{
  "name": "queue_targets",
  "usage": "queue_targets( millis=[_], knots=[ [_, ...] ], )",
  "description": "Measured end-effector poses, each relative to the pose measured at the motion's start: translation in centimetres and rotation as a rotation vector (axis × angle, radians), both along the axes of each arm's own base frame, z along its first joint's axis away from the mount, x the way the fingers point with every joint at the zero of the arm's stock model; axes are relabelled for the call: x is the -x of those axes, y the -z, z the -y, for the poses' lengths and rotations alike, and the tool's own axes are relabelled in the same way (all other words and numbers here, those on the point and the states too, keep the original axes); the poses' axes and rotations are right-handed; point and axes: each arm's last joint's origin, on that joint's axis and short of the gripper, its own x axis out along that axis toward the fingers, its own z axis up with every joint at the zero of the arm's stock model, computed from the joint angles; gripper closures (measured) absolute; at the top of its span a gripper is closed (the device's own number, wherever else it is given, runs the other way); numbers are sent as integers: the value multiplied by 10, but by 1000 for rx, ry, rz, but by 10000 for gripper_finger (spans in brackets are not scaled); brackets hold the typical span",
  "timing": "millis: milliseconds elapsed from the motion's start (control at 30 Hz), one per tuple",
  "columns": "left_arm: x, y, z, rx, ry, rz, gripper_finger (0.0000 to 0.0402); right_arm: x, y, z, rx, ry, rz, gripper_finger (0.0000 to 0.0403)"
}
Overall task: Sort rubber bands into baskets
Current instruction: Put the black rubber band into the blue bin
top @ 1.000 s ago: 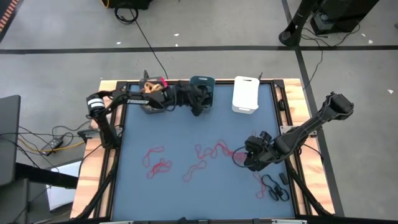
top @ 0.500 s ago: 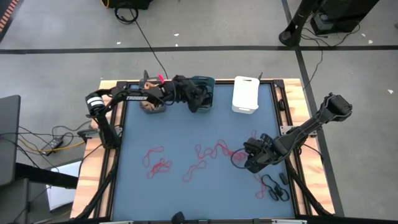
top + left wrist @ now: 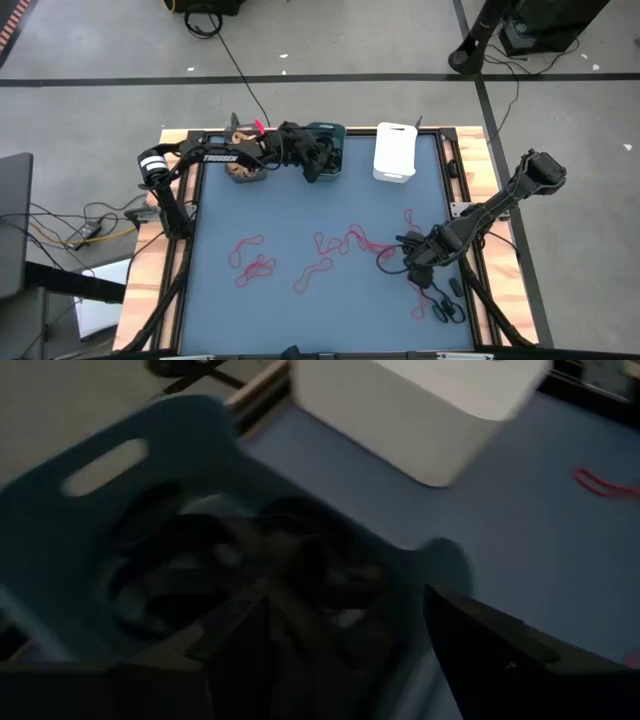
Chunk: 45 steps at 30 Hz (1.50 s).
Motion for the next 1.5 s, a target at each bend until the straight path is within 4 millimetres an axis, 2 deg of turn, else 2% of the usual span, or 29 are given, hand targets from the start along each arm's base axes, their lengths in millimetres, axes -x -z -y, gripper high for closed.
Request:
queue_targets(
  millis=[200,433,700,900,1167,1500],
  knots=[
    [-12,-1,24,-20,92,8,138,12,-1,-6,-78,-34,-133,171],
    [-27,-3,63,-36,211,27,138,22,-1,-18,-70,3,-164,192],
    [-38,-10,93,-76,278,108,138,35,-1,-32,-67,23,-188,185],
    [-41,-13,100,-84,290,140,138,47,10,-38,-85,47,-222,176],
    [-42,-13,104,-65,290,148,138,55,26,-42,-130,76,-218,192],
    [-42,-13,103,-63,284,149,138,65,43,-38,-163,104,-274,244]
  ],
)
